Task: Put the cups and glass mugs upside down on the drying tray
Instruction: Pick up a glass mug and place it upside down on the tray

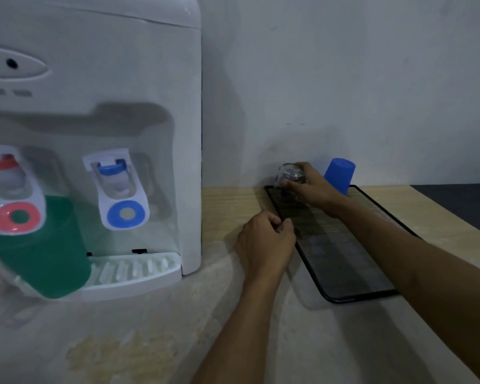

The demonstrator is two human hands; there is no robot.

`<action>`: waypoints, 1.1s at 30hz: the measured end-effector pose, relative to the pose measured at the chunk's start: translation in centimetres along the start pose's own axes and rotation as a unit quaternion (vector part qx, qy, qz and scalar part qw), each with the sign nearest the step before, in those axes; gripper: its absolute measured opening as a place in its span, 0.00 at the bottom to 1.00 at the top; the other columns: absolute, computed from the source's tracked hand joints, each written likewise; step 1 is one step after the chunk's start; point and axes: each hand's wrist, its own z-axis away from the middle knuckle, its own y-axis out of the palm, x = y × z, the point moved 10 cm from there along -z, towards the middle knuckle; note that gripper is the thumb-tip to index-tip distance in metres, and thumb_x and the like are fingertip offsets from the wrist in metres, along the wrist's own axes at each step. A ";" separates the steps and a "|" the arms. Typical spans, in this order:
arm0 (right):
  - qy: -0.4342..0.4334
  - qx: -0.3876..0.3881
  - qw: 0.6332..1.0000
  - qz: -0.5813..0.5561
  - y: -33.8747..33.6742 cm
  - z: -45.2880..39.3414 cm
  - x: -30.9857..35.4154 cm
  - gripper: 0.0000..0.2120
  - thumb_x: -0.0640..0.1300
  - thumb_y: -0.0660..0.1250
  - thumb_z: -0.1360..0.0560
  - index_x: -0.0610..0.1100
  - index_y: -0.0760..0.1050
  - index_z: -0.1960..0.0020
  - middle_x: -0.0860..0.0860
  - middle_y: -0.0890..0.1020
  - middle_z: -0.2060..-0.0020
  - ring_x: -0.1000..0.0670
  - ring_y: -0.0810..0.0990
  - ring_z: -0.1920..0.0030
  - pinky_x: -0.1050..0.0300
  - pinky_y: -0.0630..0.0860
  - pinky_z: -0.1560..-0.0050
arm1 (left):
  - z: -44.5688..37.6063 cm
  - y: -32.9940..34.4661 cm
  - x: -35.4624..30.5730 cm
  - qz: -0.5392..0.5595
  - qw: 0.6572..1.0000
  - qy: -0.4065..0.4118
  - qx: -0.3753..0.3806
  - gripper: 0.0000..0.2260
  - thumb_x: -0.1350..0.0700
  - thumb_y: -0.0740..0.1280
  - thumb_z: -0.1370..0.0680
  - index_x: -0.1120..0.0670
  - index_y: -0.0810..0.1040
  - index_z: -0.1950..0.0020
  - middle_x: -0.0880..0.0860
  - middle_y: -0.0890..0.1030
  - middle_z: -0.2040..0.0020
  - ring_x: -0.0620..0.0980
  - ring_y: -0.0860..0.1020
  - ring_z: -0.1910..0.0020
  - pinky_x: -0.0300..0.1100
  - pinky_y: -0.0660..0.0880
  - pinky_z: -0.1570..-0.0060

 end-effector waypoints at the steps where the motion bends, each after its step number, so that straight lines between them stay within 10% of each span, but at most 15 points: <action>1: 0.000 -0.001 1.000 0.002 0.0 0.0 0.0 0.34 0.55 0.74 0.22 0.48 0.62 0.23 0.53 0.77 0.39 0.52 0.80 0.40 0.60 0.79 0.49 | 0.0 0.0 0.1 -0.001 1.000 -0.001 0.000 0.09 0.40 0.69 0.24 0.44 0.81 0.55 0.40 0.81 0.60 0.41 0.78 0.59 0.40 0.70 0.63; 14: -0.022 -0.154 0.986 0.066 -3.4 10.8 4.5 0.39 0.57 0.73 0.22 0.50 0.58 0.18 0.47 0.66 0.20 0.49 0.67 0.23 0.55 0.65 0.34 | -0.2 0.0 0.3 -0.003 1.000 -0.007 -0.004 0.09 0.39 0.68 0.26 0.44 0.79 0.58 0.41 0.83 0.59 0.44 0.79 0.59 0.40 0.70 0.63; 21: -0.126 -0.173 0.965 0.152 -2.9 23.1 7.7 0.28 0.55 0.71 0.20 0.52 0.67 0.24 0.58 0.71 0.30 0.63 0.69 0.32 0.80 0.61 0.37 | 0.2 -0.7 0.0 0.016 1.000 -0.007 -0.006 0.11 0.40 0.70 0.25 0.46 0.82 0.58 0.42 0.84 0.61 0.44 0.81 0.60 0.40 0.74 0.60; 26: -0.174 -0.197 0.952 0.155 -0.9 27.9 7.3 0.23 0.49 0.71 0.21 0.47 0.73 0.28 0.51 0.75 0.29 0.53 0.70 0.26 0.57 0.65 0.26 | 1.0 -1.3 -0.4 0.052 0.999 0.003 -0.002 0.10 0.43 0.72 0.24 0.46 0.81 0.62 0.40 0.82 0.64 0.39 0.80 0.62 0.39 0.75 0.61; 33: -0.232 -0.181 0.930 0.222 1.5 28.1 7.9 0.21 0.47 0.73 0.23 0.42 0.78 0.32 0.46 0.78 0.34 0.48 0.74 0.30 0.57 0.64 0.25 | 2.1 -2.0 -0.5 0.085 0.996 0.012 0.006 0.08 0.47 0.74 0.23 0.46 0.81 0.60 0.42 0.83 0.62 0.41 0.81 0.60 0.39 0.76 0.59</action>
